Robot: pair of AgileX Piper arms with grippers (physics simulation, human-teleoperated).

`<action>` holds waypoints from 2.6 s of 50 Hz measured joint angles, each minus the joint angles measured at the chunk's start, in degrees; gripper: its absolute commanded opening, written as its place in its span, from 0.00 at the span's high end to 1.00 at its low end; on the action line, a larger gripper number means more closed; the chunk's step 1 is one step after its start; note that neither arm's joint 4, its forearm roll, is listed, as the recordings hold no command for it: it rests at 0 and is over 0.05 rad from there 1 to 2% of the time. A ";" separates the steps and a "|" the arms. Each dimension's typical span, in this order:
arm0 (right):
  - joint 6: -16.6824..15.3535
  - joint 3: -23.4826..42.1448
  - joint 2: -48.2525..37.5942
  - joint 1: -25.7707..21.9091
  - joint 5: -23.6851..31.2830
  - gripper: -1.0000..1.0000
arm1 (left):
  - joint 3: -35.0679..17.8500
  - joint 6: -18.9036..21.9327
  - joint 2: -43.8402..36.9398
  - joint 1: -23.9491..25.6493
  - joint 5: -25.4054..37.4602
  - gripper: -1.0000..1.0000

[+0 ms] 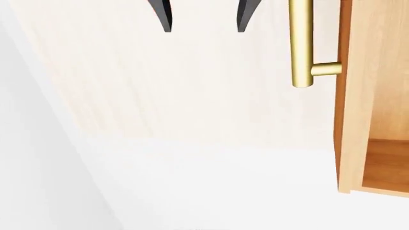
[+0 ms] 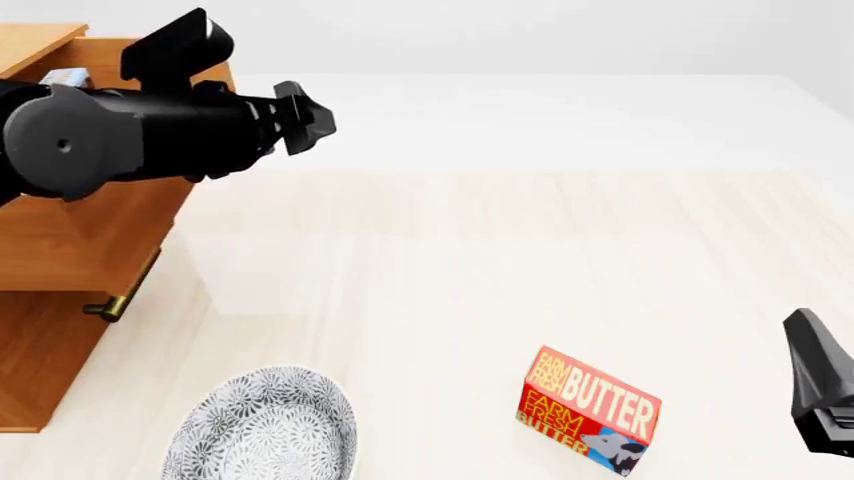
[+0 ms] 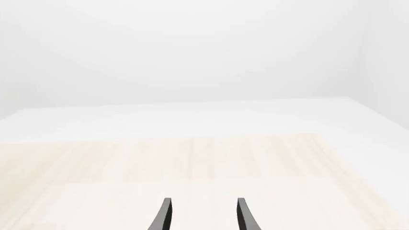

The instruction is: Put the chocolate pudding in the top drawer of the cabinet and close it.

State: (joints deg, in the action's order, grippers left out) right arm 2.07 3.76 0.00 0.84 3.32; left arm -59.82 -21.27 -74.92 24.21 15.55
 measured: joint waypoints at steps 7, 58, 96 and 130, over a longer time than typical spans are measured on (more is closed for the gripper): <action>-0.07 0.00 0.00 -0.01 0.01 0.00 | 0.11 0.52 0.15 -0.57 0.03 0.00; -0.14 0.00 0.00 -0.03 0.03 0.00 | 0.93 2.88 -1.70 -6.38 -1.02 0.00; -0.14 0.00 0.00 -0.03 0.03 0.00 | 1.56 4.34 -1.42 -10.39 -1.12 0.00; -0.14 0.00 0.00 -0.03 0.03 0.00 | 2.37 4.64 -1.14 -13.11 -1.71 0.00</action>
State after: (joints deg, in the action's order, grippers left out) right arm 1.93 3.77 0.00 0.81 3.35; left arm -57.45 -16.64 -76.06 11.10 13.84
